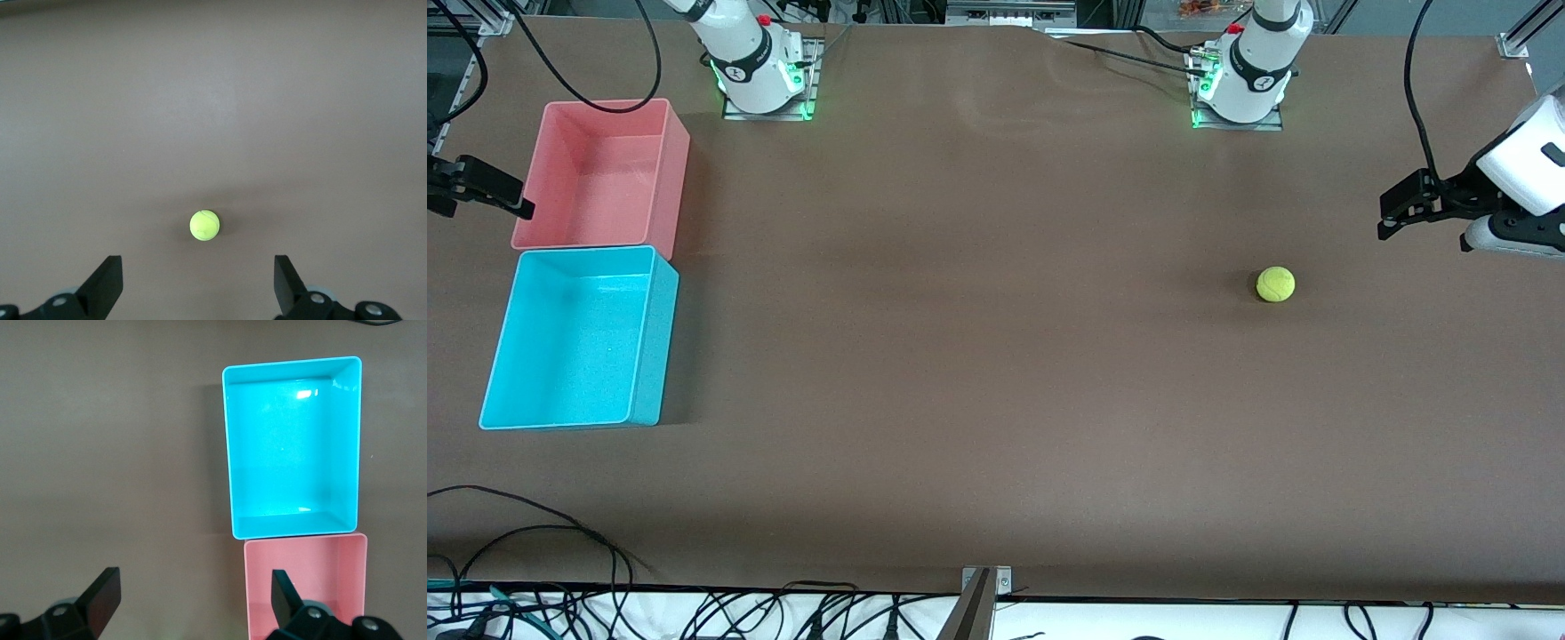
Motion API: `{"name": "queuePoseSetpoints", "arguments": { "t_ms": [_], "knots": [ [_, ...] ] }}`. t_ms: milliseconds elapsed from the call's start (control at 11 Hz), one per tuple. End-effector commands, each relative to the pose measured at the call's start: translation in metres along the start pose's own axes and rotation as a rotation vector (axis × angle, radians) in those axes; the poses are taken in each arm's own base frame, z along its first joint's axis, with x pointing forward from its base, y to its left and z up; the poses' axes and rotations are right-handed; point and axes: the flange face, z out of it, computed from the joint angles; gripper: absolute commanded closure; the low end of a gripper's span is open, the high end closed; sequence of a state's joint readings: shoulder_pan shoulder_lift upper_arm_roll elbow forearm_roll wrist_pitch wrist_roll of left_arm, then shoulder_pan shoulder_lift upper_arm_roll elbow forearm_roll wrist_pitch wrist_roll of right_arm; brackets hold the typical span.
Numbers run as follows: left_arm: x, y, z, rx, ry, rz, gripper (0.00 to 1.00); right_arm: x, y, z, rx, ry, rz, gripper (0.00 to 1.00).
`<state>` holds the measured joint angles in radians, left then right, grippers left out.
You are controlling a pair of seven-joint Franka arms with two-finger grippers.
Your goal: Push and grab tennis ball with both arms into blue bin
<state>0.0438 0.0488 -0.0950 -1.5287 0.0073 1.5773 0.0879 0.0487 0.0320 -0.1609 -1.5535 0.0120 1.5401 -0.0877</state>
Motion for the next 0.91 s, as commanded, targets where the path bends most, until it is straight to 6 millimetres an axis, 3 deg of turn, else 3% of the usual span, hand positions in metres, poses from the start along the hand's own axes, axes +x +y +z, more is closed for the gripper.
{"name": "queuePoseSetpoints", "arguments": {
  "t_ms": [0,821],
  "knots": [
    [-0.0024,-0.0009,-0.0042,0.015,-0.006,0.022,0.0,-0.0043,0.0021,-0.0106,-0.014,-0.002,-0.012,0.0],
    [-0.0027,-0.0044,-0.0042,0.015,-0.006,0.016,0.0,-0.0027,0.0003,-0.012,-0.014,0.009,-0.006,0.0]
  ]
}}
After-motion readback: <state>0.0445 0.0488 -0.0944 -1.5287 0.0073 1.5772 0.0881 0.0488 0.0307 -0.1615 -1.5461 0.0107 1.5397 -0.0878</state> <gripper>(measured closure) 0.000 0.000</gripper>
